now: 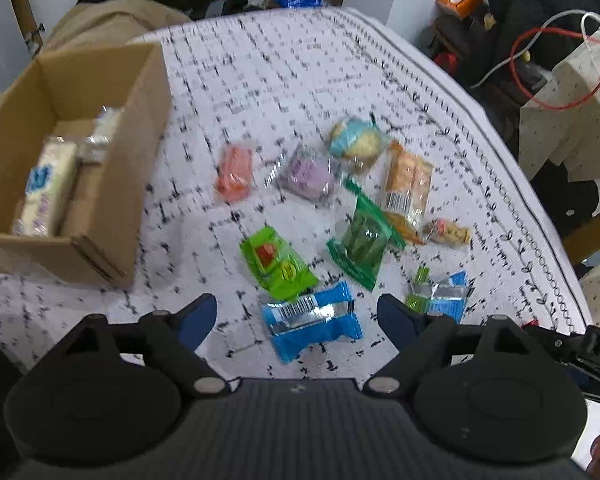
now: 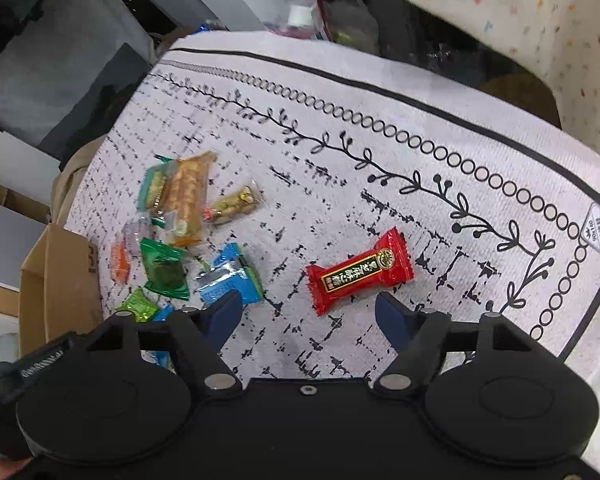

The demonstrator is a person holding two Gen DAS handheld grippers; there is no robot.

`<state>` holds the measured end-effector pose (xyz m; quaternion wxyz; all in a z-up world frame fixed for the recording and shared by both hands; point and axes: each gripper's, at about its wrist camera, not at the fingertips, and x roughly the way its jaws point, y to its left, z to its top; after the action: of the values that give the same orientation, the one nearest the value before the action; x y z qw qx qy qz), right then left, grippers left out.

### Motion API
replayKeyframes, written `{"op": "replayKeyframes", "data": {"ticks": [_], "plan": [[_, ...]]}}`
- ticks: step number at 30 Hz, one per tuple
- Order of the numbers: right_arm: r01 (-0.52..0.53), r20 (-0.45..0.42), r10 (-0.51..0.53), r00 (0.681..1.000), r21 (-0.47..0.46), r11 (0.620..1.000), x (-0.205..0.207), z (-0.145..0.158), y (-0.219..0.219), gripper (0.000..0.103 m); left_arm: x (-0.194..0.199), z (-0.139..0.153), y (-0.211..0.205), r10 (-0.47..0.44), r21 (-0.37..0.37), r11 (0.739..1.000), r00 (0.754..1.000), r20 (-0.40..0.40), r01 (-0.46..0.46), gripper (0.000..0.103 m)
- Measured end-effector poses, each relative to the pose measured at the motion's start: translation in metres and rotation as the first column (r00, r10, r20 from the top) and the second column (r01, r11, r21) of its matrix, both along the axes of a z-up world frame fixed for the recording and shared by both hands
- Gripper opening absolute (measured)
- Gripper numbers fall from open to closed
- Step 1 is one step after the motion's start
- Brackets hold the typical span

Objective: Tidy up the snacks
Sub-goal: 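Grasp the blue bar with the left gripper while the right grasps the red candy bar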

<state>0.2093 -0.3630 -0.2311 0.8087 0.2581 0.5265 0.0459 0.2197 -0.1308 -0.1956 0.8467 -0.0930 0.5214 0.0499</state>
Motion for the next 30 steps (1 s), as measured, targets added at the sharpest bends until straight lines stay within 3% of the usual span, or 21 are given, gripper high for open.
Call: {"op": "replayKeyframes", "data": {"ticks": [6, 10, 15, 18, 22, 24, 26, 28, 30], "plan": [[0.01, -0.04, -0.01, 0.999, 0.013, 1.0, 0.01, -0.014, -0.003, 0.066, 0.009, -0.027, -0.002, 0.026, -0.01, 1.0, 0.998, -0.051, -0.027, 0.088], [0.003, -0.071, -0.001, 0.997, 0.035, 0.999, 0.017, -0.026, -0.003, 0.057, 0.015, -0.041, -0.002, 0.049, -0.015, 0.999, 0.996, -0.072, -0.05, 0.088], [0.002, -0.071, 0.001, 0.997, 0.044, 0.999, 0.023, -0.031, -0.003, 0.056, 0.021, -0.05, -0.006, 0.05, -0.015, 0.999, 0.995, -0.082, -0.051, 0.088], [0.003, -0.064, 0.0, 0.998, 0.045, 0.999, 0.027, -0.032, -0.003, 0.056, 0.022, -0.051, -0.009, 0.048, -0.007, 0.999, 0.996, -0.075, -0.048, 0.083], [0.002, -0.05, -0.001, 0.999, 0.03, 1.0, 0.032, -0.032, -0.002, 0.055, 0.024, -0.051, -0.008, 0.053, -0.005, 0.999, 0.996, -0.067, -0.054, 0.065], [-0.002, -0.044, 0.003, 0.999, 0.008, 1.0, 0.033, -0.032, -0.001, 0.05, 0.024, -0.049, -0.007, 0.054, -0.016, 0.998, 0.997, -0.062, -0.055, 0.062], [-0.005, -0.043, 0.003, 0.999, -0.031, 0.999, 0.034, -0.032, 0.0, 0.031, 0.022, -0.046, -0.006, 0.053, -0.018, 0.998, 0.997, -0.052, -0.054, 0.053], [0.003, -0.044, -0.005, 0.999, -0.045, 0.999, 0.033, -0.033, -0.001, 0.021, 0.021, -0.043, -0.005, 0.049, -0.028, 0.998, 0.998, -0.048, -0.05, 0.051], [0.005, -0.034, -0.006, 0.999, -0.032, 0.999, 0.03, -0.032, -0.003, 0.02, 0.018, -0.041, -0.004, 0.047, -0.04, 0.998, 0.998, -0.049, -0.049, 0.05]]}}
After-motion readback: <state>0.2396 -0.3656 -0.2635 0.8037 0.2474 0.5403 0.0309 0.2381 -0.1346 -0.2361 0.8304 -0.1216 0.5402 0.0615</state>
